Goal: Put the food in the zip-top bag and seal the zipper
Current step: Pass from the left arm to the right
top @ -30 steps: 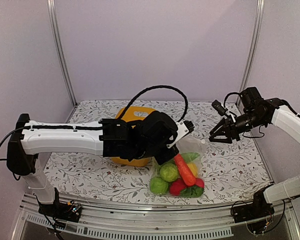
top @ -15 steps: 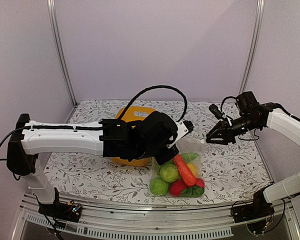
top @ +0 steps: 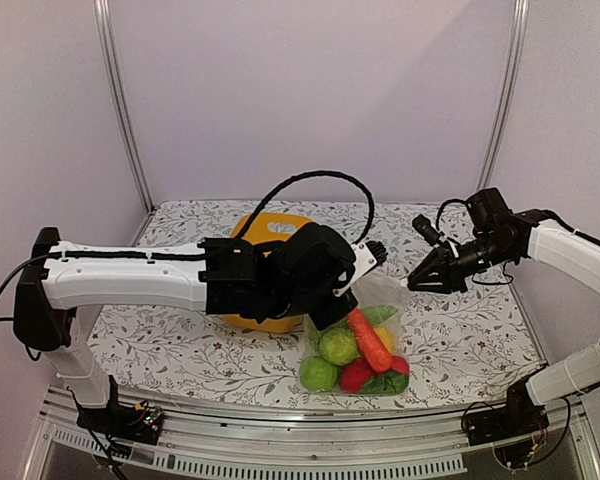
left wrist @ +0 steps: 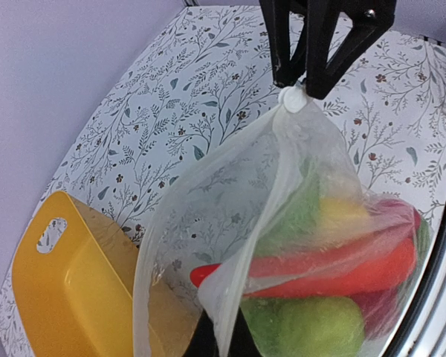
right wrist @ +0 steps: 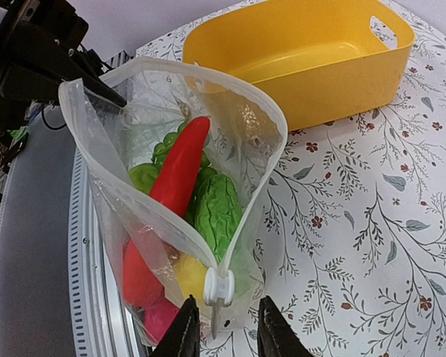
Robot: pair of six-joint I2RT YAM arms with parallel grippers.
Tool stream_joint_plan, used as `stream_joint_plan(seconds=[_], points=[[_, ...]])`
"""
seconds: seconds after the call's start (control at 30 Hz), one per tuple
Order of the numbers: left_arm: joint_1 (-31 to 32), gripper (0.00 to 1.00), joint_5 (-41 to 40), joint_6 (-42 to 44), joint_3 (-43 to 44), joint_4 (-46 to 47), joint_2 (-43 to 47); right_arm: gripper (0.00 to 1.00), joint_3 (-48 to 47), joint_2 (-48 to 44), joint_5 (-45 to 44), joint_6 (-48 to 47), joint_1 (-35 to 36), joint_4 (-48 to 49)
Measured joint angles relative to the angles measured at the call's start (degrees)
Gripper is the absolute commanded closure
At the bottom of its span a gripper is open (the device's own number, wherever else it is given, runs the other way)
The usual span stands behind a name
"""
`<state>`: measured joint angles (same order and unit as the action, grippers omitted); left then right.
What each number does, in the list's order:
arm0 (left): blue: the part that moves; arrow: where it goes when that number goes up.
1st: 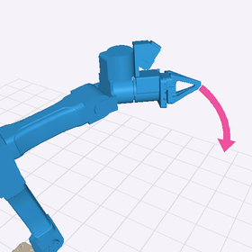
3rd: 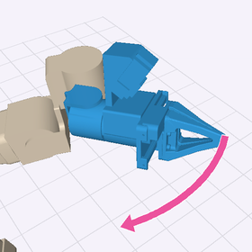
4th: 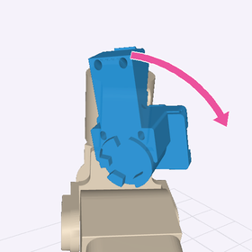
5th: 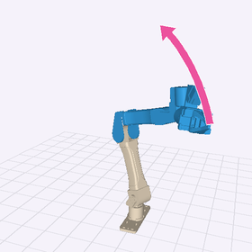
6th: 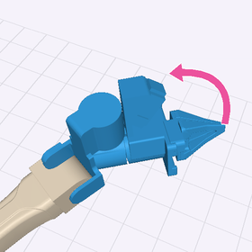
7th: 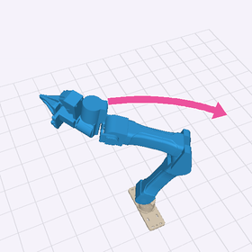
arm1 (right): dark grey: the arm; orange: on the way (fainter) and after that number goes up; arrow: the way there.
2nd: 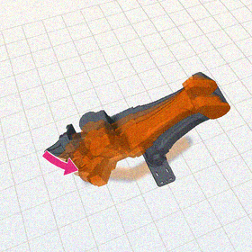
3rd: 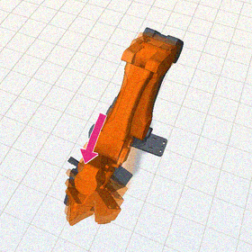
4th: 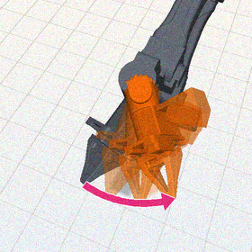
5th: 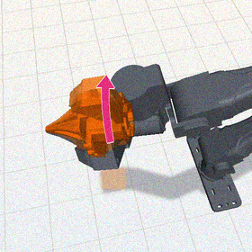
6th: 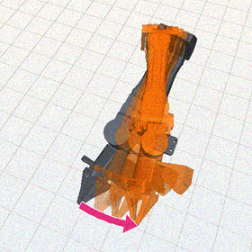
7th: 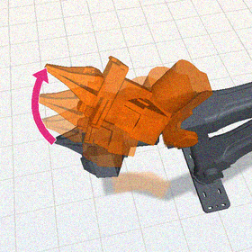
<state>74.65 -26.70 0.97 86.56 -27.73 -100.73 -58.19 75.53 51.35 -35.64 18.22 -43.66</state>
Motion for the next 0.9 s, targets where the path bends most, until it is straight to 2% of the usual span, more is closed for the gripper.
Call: stream_joint_plan(seconds=[0.23,0.47,0.67,0.77,0.9], points=[[0.0,1.0,0.0,-0.09,0.0,0.0,0.0,0.75,0.07,0.79,-0.13,0.02,0.55,0.33],[0.0,1.0,0.0,-0.22,-0.11,0.0,0.0,0.8,0.37,1.31,-0.33,0.26,0.55,0.48],[0.0,1.0,-0.15,-0.24,-0.42,0.0,0.0,0.91,0.55,1.51,-0.52,0.37,0.66,0.55],[0.0,1.0,-0.17,-0.24,-0.52,0.0,0.0,1.0,0.52,1.53,-0.52,0.5,0.81,0.61],[0.0,0.99,-0.22,-0.26,-0.7,0.02,0.0,1.0,0.52,1.53,-0.61,0.66,0.96,0.66]])
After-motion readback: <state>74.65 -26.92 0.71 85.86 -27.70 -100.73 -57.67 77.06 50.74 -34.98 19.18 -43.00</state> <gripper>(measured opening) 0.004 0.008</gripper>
